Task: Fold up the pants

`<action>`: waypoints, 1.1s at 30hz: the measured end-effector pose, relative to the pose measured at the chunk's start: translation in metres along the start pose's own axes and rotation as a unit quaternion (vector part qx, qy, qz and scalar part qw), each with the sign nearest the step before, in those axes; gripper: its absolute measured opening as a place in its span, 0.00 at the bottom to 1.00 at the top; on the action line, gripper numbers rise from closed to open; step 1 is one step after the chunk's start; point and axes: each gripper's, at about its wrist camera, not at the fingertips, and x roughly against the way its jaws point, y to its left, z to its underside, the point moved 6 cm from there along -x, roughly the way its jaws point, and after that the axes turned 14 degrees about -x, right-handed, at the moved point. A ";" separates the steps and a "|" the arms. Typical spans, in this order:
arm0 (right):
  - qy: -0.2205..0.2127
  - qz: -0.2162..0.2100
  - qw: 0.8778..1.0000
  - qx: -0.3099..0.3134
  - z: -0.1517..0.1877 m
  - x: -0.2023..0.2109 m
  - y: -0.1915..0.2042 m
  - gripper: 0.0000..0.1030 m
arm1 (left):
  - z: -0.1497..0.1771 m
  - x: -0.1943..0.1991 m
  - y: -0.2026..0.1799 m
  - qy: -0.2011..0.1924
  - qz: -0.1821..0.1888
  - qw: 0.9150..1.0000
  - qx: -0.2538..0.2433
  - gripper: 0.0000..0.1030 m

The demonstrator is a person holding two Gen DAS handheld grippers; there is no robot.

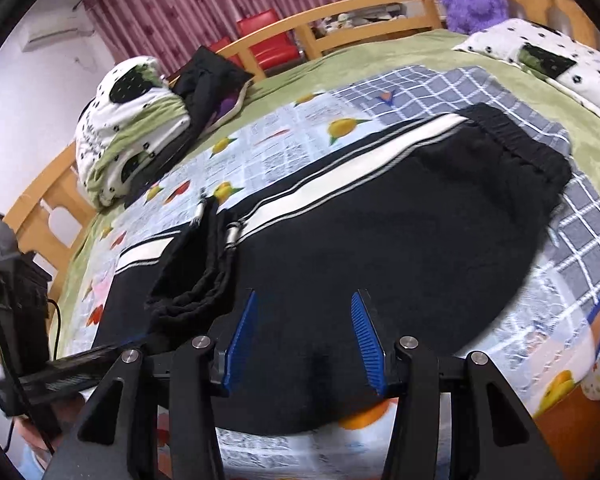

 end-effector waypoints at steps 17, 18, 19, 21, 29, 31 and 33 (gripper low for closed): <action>0.083 -0.011 0.993 0.088 0.059 -0.091 0.097 0.05 | -0.001 0.119 0.152 -0.151 -0.131 0.978 0.063 0.69; 0.097 -0.051 0.993 0.039 0.051 -0.082 0.087 0.05 | -0.001 0.120 0.152 -0.154 -0.139 0.976 0.060 0.69; 0.124 -0.075 0.989 -0.005 0.046 -0.075 0.073 0.05 | -0.001 0.121 0.153 -0.157 -0.153 0.974 0.054 0.69; 0.154 -0.058 0.986 -0.002 0.052 -0.078 0.059 0.05 | -0.001 0.122 0.157 -0.154 -0.172 0.972 0.048 0.69; 0.095 -0.024 0.995 0.008 0.043 -0.074 0.056 0.62 | -0.001 0.119 0.157 -0.145 -0.170 0.974 0.042 0.69; 0.092 -0.007 0.996 0.008 0.042 -0.082 0.053 0.64 | -0.001 0.118 0.156 -0.146 -0.165 0.975 0.041 0.69; 0.123 -0.006 0.992 -0.014 0.049 -0.103 0.049 0.57 | 0.000 0.117 0.157 -0.143 -0.160 0.976 0.045 0.69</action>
